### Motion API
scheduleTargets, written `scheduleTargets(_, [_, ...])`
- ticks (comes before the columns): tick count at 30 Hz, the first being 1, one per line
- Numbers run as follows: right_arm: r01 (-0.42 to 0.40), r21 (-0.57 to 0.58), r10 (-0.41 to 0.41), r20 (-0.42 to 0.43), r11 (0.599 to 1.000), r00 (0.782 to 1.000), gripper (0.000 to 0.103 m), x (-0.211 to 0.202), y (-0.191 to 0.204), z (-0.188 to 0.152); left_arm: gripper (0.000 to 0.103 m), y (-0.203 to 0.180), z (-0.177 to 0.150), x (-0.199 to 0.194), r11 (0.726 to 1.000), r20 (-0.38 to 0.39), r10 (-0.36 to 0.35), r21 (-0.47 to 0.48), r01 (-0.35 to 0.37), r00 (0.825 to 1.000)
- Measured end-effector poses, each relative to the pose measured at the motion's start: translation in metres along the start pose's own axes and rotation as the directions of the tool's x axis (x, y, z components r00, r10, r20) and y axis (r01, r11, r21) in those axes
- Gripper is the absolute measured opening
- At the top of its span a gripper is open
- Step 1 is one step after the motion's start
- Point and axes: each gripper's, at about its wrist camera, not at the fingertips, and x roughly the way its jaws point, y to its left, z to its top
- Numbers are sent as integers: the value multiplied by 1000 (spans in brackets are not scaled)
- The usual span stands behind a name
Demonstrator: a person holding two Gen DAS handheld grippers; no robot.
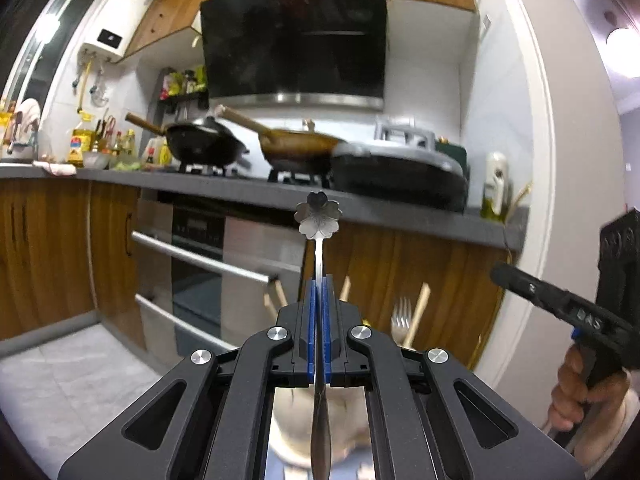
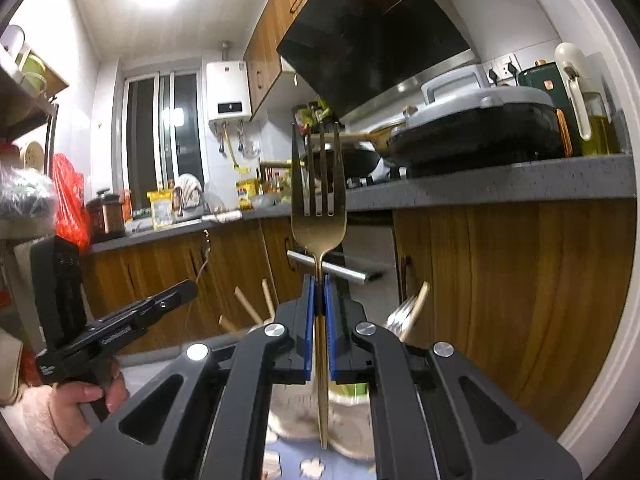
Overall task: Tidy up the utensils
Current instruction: 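Carry the spoon with left while right carries the fork up over the holder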
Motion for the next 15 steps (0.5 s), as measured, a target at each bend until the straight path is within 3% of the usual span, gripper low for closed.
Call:
scheduleTargets(8, [30,28,-31,50,999,998,5,27,-13,13,3,-8,21,42,999,115,6,32,-10,993])
scheduleTargets(15, [50,56,-54,66,997,996,5,44,-27,-2,3,3,13,65,1000,136,17,-2,-17,991])
